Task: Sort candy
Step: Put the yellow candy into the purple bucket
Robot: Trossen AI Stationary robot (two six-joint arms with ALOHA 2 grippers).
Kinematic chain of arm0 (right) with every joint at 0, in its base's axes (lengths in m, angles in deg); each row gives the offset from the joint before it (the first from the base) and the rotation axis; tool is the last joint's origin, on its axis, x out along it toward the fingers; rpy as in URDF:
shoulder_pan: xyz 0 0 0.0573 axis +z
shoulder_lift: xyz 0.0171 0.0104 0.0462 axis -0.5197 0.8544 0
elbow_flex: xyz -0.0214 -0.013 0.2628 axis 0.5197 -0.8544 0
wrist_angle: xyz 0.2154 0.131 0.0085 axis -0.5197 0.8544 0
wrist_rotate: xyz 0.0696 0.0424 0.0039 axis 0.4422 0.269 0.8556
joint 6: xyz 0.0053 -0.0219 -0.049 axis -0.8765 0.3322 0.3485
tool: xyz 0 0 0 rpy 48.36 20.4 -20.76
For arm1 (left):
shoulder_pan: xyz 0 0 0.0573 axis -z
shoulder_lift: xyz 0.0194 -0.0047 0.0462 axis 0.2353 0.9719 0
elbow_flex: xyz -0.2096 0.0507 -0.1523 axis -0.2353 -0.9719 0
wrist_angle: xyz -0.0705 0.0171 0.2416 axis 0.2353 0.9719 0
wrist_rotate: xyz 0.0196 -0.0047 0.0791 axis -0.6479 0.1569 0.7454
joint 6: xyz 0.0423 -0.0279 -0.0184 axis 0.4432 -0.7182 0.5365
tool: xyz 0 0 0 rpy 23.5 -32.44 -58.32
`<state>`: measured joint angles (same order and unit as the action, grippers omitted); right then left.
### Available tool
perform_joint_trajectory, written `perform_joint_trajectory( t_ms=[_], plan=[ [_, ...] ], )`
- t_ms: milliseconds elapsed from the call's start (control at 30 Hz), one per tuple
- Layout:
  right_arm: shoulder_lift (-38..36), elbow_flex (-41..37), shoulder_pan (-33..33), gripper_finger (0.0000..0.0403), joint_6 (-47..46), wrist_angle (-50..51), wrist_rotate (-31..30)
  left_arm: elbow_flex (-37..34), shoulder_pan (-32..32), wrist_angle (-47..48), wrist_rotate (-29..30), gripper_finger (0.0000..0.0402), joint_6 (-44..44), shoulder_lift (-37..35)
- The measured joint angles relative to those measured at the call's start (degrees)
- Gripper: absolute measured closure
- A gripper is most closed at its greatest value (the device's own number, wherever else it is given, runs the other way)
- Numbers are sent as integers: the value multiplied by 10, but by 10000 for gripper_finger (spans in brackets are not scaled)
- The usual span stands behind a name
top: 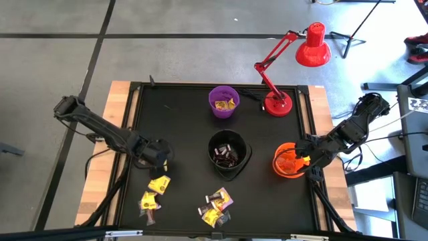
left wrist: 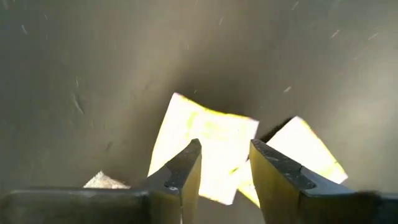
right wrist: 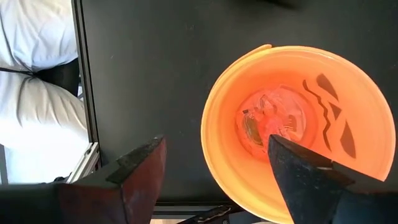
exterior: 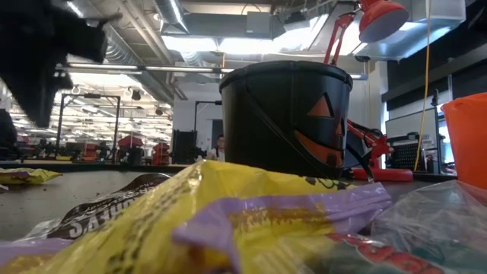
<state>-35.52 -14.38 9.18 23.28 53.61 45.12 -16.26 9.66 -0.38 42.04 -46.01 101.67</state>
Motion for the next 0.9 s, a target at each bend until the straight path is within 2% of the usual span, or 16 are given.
perform_joint_trajectory(
  t_ms=[300, 500, 700, 900],
  plan=[
    [0, 0, 0, 125, 1, 0, -88, -96, 0, -106, -4, 193, -4, 0],
    [0, 0, 0, 125, 1, -1, -149, -133, 0, -120, -3, 157, -26, 0],
    [0, 0, 0, 125, 0, -1, -191, -159, 0, -136, 12, 164, -50, -1],
    [0, 0, 0, 125, 0, -22, -200, -161, 0, -145, 38, 224, -39, -1]
  ],
)
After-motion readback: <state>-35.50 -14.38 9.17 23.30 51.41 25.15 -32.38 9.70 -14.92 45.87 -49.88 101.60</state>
